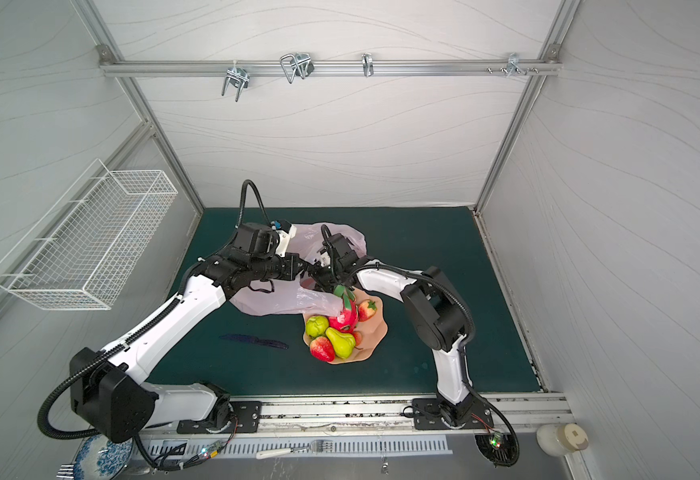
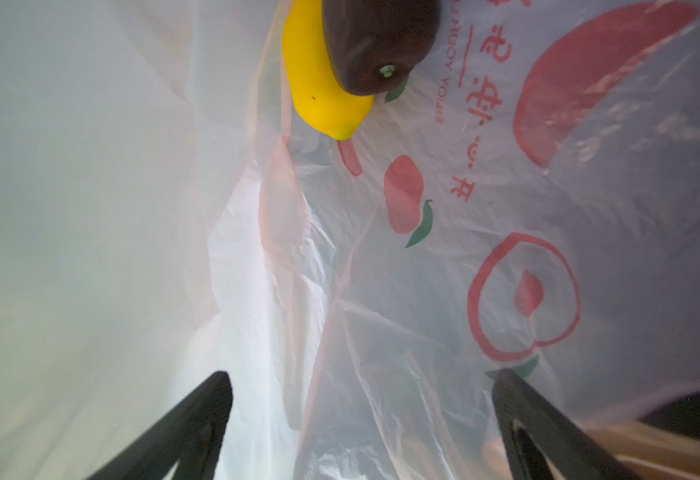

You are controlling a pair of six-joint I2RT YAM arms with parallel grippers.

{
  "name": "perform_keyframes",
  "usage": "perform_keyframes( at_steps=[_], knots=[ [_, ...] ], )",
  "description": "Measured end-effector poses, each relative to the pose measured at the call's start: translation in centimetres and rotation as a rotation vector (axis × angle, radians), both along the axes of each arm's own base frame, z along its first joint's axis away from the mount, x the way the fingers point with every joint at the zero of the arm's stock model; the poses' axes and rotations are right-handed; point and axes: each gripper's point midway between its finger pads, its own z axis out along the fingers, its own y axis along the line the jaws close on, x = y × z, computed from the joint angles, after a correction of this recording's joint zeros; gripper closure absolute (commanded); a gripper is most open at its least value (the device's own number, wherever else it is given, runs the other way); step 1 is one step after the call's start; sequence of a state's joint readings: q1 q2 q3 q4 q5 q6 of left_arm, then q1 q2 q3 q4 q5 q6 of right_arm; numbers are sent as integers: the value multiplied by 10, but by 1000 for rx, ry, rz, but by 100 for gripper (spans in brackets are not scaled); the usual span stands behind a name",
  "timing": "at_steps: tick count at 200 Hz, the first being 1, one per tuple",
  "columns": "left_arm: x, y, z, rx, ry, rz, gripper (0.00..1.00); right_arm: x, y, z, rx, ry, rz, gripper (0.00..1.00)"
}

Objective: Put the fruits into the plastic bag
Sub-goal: 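Pull the open right gripper up out of the bag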

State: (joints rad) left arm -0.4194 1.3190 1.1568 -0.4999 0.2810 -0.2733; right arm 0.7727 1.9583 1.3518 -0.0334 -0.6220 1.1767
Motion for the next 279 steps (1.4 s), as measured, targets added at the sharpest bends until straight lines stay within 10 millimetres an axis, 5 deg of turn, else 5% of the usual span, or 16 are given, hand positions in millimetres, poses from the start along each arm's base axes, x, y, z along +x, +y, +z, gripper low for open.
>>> perform_keyframes(
  at_steps=[108, 190, 279],
  knots=[
    [4, 9, -4, 18, 8, 33, 100, -10, -48, 48, -52, -168, 30, 1],
    [5, 9, -5, 19, 11, 33, 100, -19, -104, 84, -168, -335, 8, 1],
    [3, 10, -5, 20, 14, 32, 100, -39, -163, 74, -421, -463, 54, 1]
  ],
)
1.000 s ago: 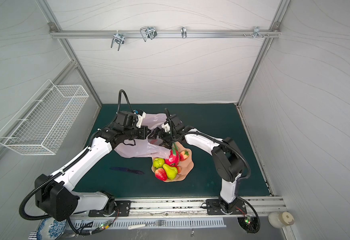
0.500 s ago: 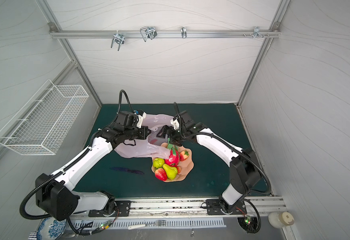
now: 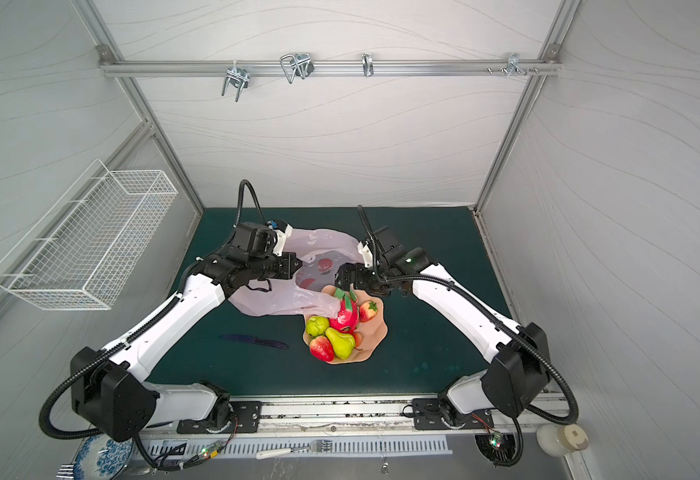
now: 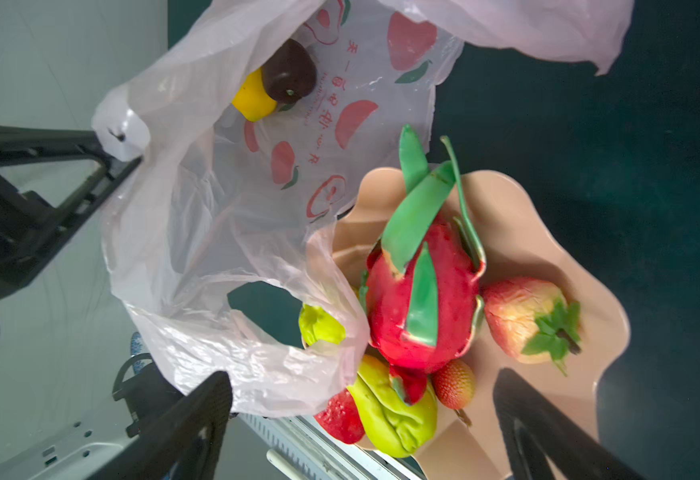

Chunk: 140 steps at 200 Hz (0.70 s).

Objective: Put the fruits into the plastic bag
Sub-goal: 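Pull the open right gripper up out of the bag, then lower the right gripper toward the green pear in the bowl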

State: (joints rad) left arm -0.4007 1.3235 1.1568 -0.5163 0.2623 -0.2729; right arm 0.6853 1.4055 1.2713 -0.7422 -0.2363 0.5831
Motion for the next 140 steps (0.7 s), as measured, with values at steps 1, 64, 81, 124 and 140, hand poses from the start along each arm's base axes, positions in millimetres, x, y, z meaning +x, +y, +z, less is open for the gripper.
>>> perform_keyframes(
  at_steps=[1, 64, 81, 124, 140],
  knots=[
    [0, 0, 0, 0, 0, 0, 100, 0, -1, 0, -2, -1, 0, 1],
    [-4, 2, 4, -1, -8, -2, 100, -14, -25, -13, -96, -22, 18, 1],
    [-5, 2, 5, -2, -12, -3, 100, -18, -30, -18, -116, -20, 32, 1],
    [-6, 3, 6, -2, -17, -5, 100, -31, -37, -35, -164, 4, 72, 1],
    [-6, 3, 6, -2, -17, -5, 100, -39, -34, -39, -171, 5, 111, 1]
  ],
)
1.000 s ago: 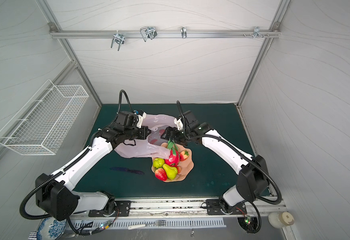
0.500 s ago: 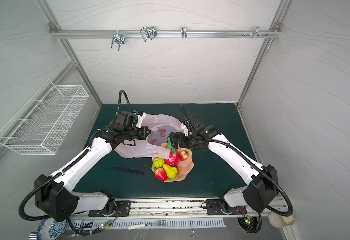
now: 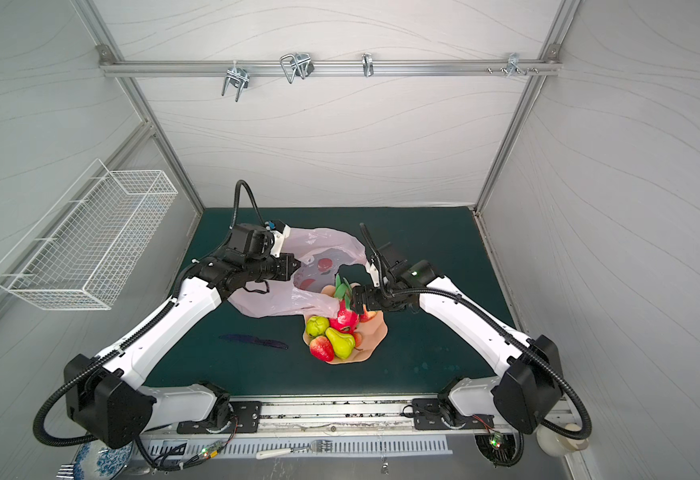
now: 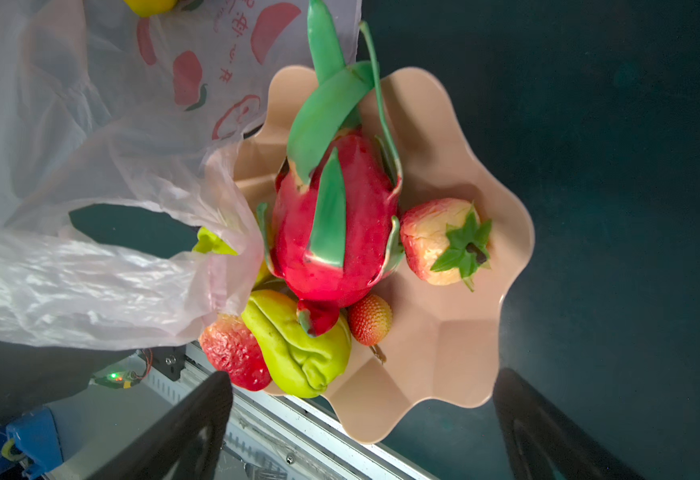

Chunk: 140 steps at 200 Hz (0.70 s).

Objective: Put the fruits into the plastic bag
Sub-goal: 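Lower the right gripper toward the green pear in the bowl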

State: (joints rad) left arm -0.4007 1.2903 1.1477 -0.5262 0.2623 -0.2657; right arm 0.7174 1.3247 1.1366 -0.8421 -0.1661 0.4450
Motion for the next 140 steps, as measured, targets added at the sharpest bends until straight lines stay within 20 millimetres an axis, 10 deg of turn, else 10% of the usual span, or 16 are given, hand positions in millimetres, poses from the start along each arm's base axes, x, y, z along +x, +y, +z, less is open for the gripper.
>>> perform_keyframes(
  at_steps=[140],
  knots=[
    [-3, 1, 0, 1, 3, 0, 100, -62, 33, -51, 10, 1, 311, 4]
  ],
)
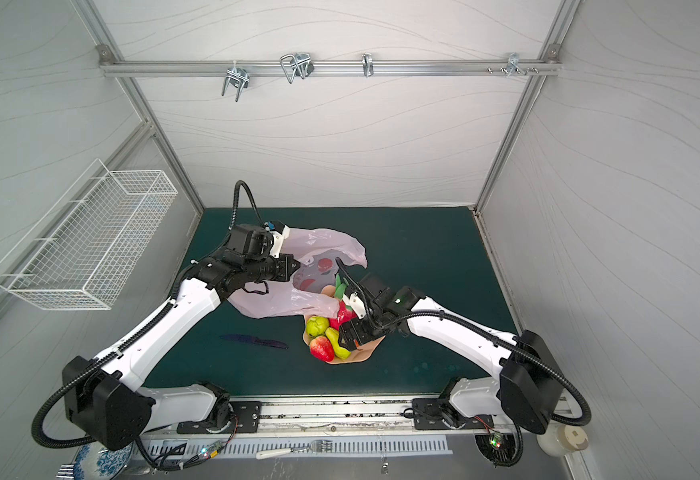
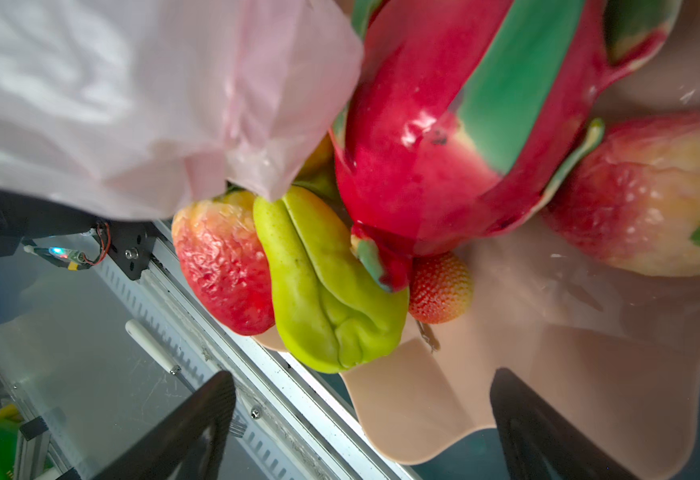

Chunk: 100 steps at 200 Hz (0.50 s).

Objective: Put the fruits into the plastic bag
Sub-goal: 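Lower the right gripper toward the green pear in the bowl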

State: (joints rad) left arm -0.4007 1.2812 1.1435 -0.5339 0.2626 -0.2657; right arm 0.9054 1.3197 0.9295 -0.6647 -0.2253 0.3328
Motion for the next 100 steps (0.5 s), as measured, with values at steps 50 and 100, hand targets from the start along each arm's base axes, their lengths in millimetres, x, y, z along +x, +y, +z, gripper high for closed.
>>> perform_keyframes(
  at_steps=[50, 100],
  knots=[
    [-2, 1, -1, 3, 7, 0, 100, -5, 13, -20, -32, 8, 65, 6],
    [-4, 2, -2, 6, 15, 0, 100, -8, 19, -33, -54, 14, 91, 10]
  ],
)
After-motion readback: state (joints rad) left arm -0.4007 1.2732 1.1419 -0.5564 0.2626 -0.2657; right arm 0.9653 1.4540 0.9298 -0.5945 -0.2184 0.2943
